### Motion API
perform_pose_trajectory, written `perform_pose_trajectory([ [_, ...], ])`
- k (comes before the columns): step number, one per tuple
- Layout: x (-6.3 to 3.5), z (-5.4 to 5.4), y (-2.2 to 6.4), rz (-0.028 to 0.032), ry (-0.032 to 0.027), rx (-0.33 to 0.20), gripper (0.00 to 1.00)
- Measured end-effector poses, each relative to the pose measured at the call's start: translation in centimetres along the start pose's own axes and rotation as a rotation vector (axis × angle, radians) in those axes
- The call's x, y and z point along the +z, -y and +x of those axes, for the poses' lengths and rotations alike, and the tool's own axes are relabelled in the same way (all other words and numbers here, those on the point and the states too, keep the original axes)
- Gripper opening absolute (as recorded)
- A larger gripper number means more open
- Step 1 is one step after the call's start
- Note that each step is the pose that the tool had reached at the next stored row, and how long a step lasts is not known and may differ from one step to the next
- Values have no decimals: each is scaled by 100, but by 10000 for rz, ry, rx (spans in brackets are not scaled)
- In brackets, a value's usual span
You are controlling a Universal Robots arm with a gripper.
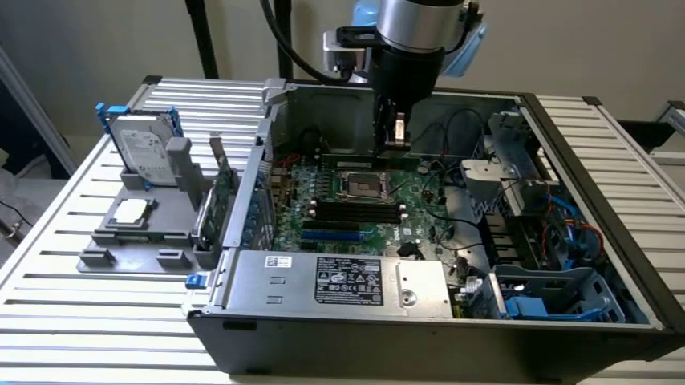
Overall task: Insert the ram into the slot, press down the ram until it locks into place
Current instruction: 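Insert the ram into the slot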
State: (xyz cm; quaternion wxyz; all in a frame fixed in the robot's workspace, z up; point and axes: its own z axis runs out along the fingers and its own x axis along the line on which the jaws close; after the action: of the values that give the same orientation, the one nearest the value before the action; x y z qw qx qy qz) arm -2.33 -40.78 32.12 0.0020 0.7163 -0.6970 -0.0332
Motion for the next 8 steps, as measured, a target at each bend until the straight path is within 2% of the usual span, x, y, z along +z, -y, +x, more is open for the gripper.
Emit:
perform_pose_trajectory([
  [8, 143, 35, 6, -6, -3, 1, 14],
])
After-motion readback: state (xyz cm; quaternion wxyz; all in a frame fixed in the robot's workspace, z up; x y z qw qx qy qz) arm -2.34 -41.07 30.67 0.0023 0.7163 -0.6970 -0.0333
